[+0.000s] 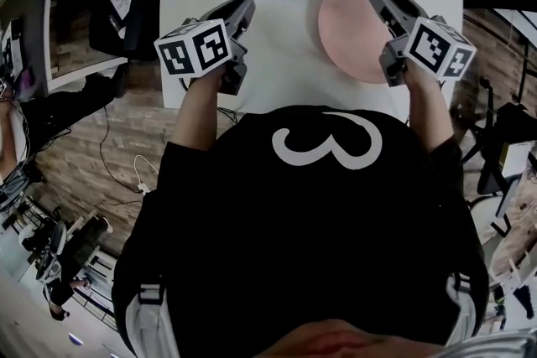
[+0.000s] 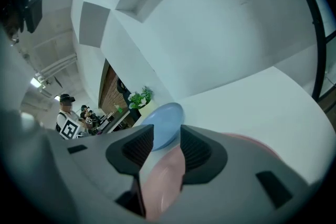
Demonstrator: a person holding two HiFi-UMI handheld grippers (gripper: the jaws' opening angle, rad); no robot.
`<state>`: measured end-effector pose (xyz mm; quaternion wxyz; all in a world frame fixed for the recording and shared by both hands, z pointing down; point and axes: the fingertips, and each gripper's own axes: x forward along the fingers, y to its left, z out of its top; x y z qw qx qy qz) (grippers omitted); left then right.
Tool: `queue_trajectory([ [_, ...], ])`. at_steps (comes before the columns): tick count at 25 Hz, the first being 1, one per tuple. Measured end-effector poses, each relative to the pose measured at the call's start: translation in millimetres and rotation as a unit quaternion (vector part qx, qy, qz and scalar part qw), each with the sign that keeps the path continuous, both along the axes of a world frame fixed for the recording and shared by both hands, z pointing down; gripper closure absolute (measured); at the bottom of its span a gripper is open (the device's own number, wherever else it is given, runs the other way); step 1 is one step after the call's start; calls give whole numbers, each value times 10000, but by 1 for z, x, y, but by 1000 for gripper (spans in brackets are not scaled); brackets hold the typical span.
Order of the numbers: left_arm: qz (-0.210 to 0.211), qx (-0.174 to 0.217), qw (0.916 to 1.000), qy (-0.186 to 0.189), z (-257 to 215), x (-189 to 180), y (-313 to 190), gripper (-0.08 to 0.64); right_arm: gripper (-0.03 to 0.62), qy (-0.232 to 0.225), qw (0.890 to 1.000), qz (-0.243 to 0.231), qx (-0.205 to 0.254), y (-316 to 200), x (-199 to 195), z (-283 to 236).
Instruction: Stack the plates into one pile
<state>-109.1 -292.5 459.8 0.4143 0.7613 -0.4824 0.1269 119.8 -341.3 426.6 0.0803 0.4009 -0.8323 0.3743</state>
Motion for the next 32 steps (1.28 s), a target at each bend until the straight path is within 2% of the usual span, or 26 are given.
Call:
queue_trajectory([
  [5,32,32,10000,24,-5,-11,-9,509,434,85,9999,-47,34,-9,-12,-8],
  [9,115,44,9999,44,-3,-24,-20,509,434,-157,9998,-15,-138,-21,-29,-6],
  [15,130,5,9997,190,7,-36,-36,509,434,-127,9994,39,-329,-36,-39,2],
  [24,146,-132,9995,231,31,-50,-61,509,434,725,9962,-15,-474,-63,-49,37],
  [32,214,-178,9993,249,43,-49,-76,509,434,1253,9895,-148,-705,-74,-54,61],
])
